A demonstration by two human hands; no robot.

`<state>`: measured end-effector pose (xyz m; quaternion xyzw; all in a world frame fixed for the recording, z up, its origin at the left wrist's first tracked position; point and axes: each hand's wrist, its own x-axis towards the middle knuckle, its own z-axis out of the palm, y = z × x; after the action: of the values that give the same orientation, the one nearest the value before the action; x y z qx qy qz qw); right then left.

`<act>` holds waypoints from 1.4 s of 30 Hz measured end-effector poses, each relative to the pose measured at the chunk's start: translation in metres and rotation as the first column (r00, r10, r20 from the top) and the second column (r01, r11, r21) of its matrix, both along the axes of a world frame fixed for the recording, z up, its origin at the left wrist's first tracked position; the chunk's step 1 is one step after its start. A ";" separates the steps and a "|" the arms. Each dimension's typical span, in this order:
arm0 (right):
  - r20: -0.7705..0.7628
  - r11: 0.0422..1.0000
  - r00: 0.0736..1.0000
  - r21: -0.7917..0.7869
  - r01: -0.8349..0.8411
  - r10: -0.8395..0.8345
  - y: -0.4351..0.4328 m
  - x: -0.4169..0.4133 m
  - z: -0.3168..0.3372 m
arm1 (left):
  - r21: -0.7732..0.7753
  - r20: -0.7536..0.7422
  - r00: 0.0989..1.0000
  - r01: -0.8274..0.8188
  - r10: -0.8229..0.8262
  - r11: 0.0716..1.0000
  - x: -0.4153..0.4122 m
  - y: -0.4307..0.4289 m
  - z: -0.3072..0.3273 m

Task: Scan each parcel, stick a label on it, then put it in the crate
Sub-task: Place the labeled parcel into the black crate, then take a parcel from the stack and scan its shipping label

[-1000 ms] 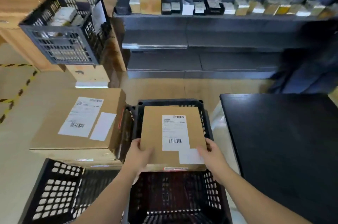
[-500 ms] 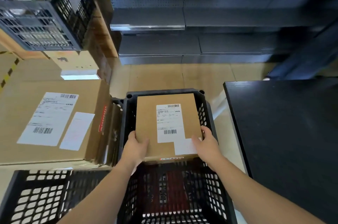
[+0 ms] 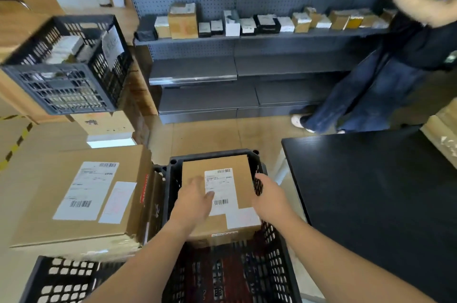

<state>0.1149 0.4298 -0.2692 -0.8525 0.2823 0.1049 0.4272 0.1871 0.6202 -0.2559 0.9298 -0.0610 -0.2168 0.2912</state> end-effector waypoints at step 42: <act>0.385 0.287 0.597 -0.615 0.734 -0.704 -0.471 -0.676 0.342 | 0.161 0.646 0.038 0.970 -0.762 0.184 -0.531 -0.666 0.326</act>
<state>-0.5615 -0.0407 0.0727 -0.7275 0.6418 -0.2351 0.0587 -0.3441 -0.0454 0.0696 0.6355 -0.7443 -0.0276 0.2036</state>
